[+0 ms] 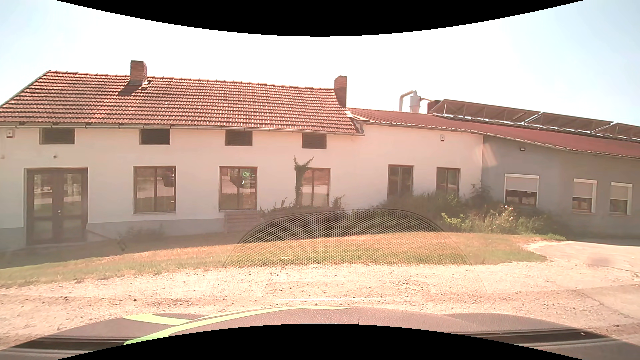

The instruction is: Follow the waypoints while adhering to traffic rules and regulations

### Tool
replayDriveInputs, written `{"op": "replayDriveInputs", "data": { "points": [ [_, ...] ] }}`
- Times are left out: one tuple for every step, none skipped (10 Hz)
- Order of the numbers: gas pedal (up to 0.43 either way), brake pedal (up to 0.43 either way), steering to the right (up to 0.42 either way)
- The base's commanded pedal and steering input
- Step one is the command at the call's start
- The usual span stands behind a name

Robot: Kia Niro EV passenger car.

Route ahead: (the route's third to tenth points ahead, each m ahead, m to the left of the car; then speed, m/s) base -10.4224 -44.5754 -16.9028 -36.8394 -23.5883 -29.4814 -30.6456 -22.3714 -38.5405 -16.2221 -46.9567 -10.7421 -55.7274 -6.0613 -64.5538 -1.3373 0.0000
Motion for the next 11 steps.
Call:
{"op": "replayDriveInputs", "data": {
  "points": [
    [0.000,0.409,0.035],
    [0.000,0.390,0.035],
    [0.000,0.378,0.041],
    [0.000,0.354,0.056],
    [0.000,0.323,0.087],
    [0.000,0.287,0.119],
    [0.000,0.256,0.151],
    [0.000,0.256,0.174],
    [0.000,0.256,0.179],
    [0.000,0.256,0.179],
    [0.000,0.256,0.180]
  ]
}}
